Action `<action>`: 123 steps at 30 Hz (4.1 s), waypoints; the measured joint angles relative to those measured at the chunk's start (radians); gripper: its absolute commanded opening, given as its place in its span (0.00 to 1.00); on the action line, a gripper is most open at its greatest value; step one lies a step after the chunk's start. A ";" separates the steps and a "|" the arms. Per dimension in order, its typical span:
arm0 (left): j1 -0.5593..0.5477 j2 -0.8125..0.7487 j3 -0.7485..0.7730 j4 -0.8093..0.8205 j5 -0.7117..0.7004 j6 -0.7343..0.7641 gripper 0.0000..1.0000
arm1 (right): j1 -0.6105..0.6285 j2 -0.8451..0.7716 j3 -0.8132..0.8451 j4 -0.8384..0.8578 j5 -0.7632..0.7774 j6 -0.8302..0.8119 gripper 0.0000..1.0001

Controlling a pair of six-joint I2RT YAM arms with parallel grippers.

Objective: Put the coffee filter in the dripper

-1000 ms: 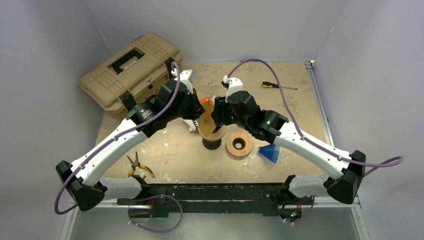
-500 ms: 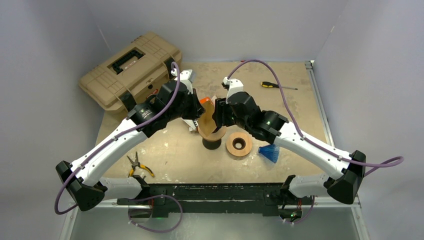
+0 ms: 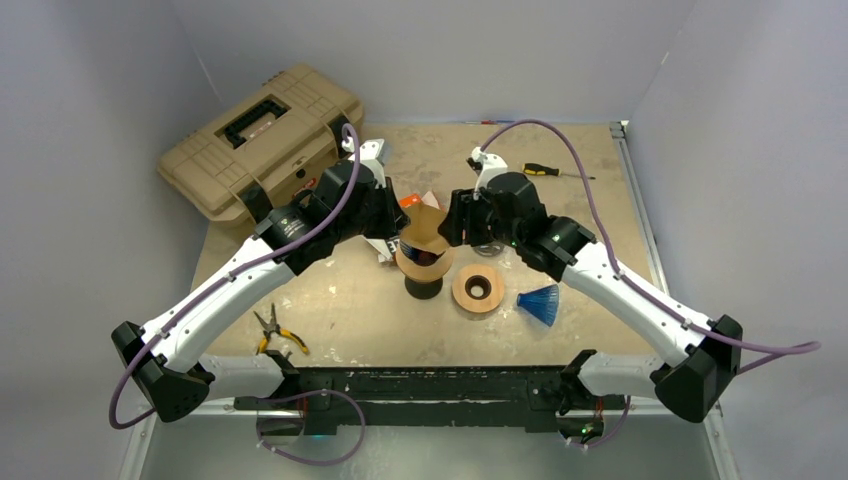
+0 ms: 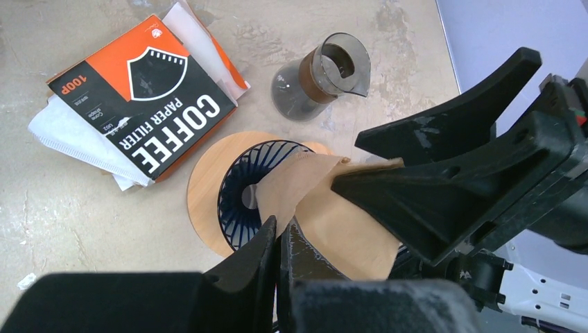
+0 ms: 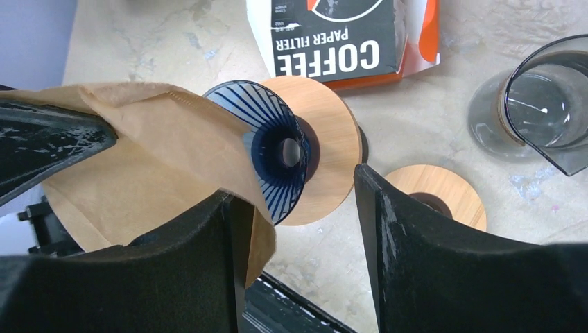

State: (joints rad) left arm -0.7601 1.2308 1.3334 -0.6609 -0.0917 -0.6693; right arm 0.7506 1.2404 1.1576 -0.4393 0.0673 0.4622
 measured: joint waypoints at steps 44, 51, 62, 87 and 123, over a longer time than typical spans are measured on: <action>0.000 0.013 -0.007 0.011 0.008 0.000 0.00 | -0.066 0.052 -0.008 0.031 -0.136 -0.090 0.62; 0.000 0.042 -0.007 0.004 0.005 0.000 0.00 | -0.071 0.052 -0.008 0.031 -0.192 -0.091 0.62; 0.000 0.060 -0.023 -0.009 -0.018 0.000 0.29 | -0.071 0.056 -0.008 0.031 -0.195 -0.090 0.72; 0.000 0.001 -0.078 -0.090 -0.148 0.012 0.63 | -0.073 0.151 -0.005 0.073 -0.285 -0.085 0.82; 0.000 0.066 -0.115 -0.036 -0.121 0.027 0.45 | -0.077 0.180 -0.009 0.105 -0.290 -0.076 0.46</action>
State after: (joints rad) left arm -0.7605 1.2968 1.2186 -0.6971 -0.2131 -0.6418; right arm 0.6735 1.4200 1.1488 -0.3344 -0.2226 0.3862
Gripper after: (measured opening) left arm 0.460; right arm 0.316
